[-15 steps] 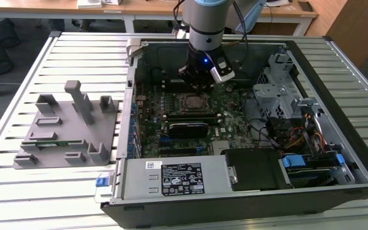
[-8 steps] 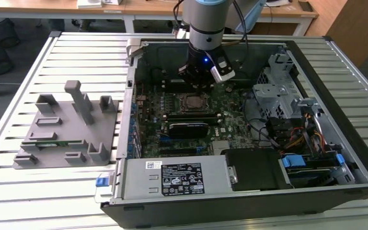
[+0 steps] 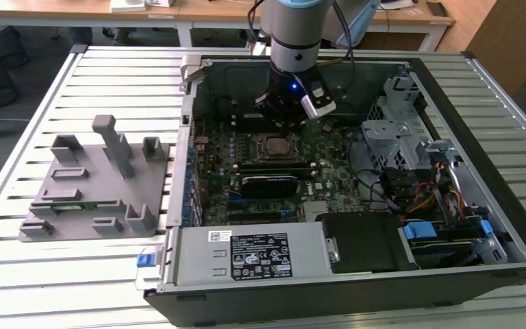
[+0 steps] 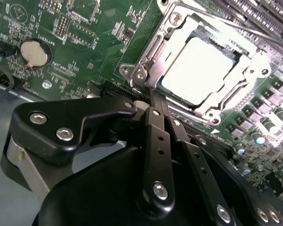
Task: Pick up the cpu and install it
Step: 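Install the first cpu locking lever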
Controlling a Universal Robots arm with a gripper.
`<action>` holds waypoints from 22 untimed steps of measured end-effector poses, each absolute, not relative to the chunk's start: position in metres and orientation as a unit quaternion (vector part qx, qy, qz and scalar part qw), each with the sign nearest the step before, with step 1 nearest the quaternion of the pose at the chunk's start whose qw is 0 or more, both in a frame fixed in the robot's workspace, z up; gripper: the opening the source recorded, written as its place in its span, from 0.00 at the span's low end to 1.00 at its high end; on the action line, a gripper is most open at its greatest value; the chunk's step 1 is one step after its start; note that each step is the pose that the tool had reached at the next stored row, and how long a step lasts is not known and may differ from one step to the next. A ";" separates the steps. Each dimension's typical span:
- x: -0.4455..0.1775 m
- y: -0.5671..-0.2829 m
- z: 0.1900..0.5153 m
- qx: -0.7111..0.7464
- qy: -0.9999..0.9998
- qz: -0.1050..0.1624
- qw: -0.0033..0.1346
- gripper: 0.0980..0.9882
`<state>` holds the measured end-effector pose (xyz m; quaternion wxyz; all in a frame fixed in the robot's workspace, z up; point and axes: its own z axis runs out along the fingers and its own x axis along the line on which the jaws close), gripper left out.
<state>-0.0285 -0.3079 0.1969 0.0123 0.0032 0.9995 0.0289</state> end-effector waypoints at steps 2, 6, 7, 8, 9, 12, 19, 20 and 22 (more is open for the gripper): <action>-0.028 -0.308 0.195 0.003 1.000 0.027 0.012 0.01; -0.028 -0.306 0.194 0.003 1.000 0.023 0.011 0.01; -0.028 -0.306 0.194 0.003 1.000 0.024 0.011 0.01; -0.028 -0.306 0.194 0.003 1.000 0.024 0.011 0.01; -0.028 -0.306 0.194 0.003 1.000 0.024 0.011 0.01; -0.028 -0.305 0.200 0.003 0.999 0.029 0.013 0.01; -0.028 -0.306 0.206 0.003 1.000 0.029 0.013 0.01; -0.028 -0.306 0.206 0.003 1.000 0.029 0.013 0.01; -0.028 -0.307 0.206 0.003 1.000 0.029 0.013 0.01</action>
